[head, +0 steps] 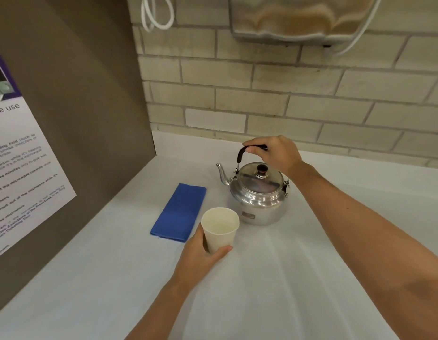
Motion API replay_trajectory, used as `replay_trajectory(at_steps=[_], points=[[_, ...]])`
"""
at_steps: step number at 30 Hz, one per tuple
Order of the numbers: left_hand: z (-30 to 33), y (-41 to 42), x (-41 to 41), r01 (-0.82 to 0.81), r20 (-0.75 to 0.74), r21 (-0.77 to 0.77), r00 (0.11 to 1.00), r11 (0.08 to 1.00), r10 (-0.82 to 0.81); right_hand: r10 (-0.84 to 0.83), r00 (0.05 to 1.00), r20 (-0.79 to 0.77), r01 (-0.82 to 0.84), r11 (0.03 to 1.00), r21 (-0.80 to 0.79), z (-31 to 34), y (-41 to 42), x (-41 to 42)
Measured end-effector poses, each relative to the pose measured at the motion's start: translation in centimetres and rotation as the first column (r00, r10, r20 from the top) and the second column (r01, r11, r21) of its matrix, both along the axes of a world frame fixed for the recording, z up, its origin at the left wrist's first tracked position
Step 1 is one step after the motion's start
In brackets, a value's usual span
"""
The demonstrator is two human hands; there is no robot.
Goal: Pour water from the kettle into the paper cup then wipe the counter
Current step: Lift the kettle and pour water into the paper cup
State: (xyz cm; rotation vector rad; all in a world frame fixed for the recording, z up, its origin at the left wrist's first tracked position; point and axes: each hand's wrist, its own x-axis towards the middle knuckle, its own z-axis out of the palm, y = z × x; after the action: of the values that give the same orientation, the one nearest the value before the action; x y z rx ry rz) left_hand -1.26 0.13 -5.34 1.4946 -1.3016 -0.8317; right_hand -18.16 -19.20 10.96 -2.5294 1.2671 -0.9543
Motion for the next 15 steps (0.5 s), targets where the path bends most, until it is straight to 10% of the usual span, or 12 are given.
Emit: replay_trajectory(at_steps=[15], points=[[-0.2, -0.3, -0.2, 0.030, 0.019, -0.040, 0.999, 0.999, -0.030, 0.055, 0.959, -0.277, -0.056, 0.998, 0.003, 12.1, 8.6, -4.5]])
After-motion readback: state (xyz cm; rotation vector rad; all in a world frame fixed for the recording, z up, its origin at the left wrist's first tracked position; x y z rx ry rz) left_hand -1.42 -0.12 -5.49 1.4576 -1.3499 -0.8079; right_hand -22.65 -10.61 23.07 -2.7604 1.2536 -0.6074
